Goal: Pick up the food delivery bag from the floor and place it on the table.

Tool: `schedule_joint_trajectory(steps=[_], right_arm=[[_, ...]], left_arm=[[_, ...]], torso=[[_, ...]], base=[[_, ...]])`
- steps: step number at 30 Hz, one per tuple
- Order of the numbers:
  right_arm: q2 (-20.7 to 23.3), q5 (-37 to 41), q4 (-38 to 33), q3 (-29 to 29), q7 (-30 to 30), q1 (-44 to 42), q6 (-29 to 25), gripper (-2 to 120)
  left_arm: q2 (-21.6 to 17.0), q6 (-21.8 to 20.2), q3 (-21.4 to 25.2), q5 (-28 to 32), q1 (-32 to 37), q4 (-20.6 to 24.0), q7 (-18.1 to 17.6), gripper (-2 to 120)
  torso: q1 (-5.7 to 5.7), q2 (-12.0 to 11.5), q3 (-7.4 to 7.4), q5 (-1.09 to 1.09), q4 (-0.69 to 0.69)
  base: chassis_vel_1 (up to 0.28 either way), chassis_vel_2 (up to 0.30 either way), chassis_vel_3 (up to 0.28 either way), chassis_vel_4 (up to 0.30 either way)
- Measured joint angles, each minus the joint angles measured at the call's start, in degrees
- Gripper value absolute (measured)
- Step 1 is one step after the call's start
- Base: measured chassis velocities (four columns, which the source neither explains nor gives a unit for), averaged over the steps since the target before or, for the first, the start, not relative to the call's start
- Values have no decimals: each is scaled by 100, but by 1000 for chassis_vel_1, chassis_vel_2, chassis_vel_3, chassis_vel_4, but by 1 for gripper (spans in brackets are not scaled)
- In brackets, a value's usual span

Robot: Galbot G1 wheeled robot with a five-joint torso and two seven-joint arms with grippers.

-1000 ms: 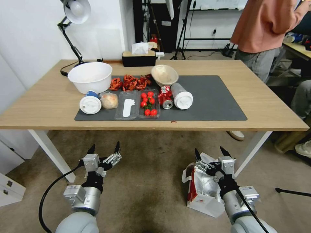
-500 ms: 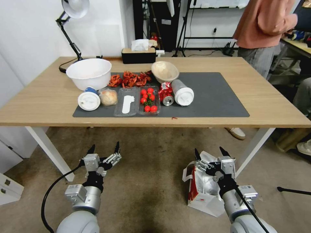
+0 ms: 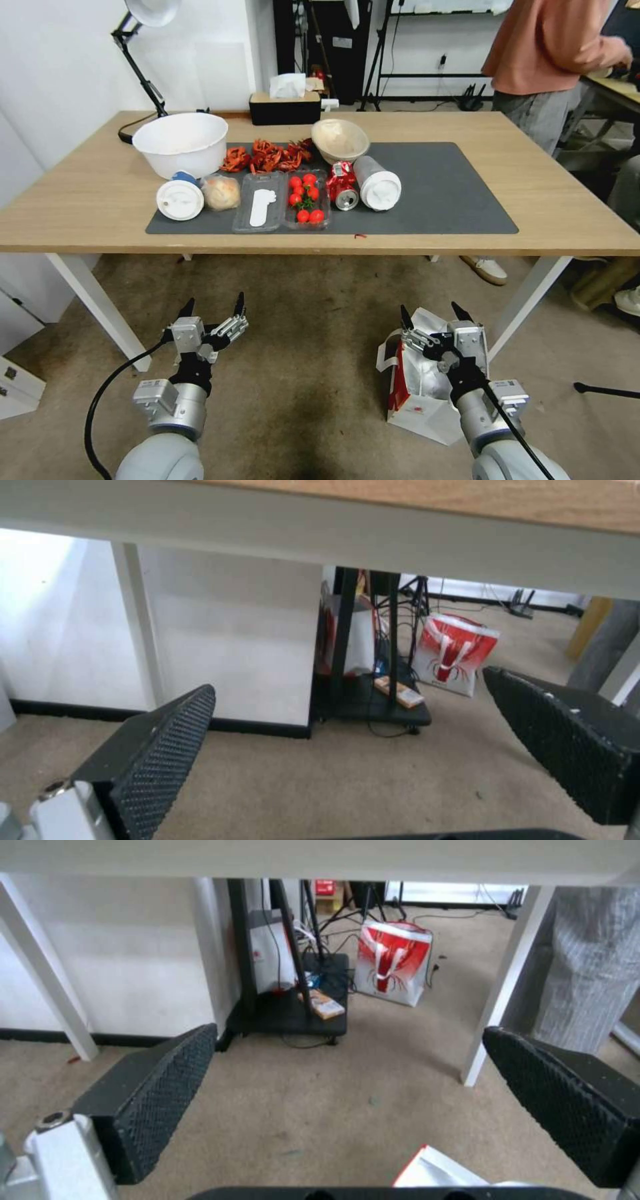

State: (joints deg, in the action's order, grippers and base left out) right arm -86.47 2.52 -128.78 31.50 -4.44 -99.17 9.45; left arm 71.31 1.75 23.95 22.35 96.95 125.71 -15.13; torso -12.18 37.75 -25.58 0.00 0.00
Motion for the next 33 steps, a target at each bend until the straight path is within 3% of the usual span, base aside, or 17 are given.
schedule_joint_trajectory(steps=[33], right_arm=[[21, -5, -31, 7, -24, -23, -2, 100]], left_arm=[[23, 8, 6, -15, 18, 12, 8, 100]], torso=[[315, -803, 489, 0, 0]], base=[[0, 0, 0, 0]])
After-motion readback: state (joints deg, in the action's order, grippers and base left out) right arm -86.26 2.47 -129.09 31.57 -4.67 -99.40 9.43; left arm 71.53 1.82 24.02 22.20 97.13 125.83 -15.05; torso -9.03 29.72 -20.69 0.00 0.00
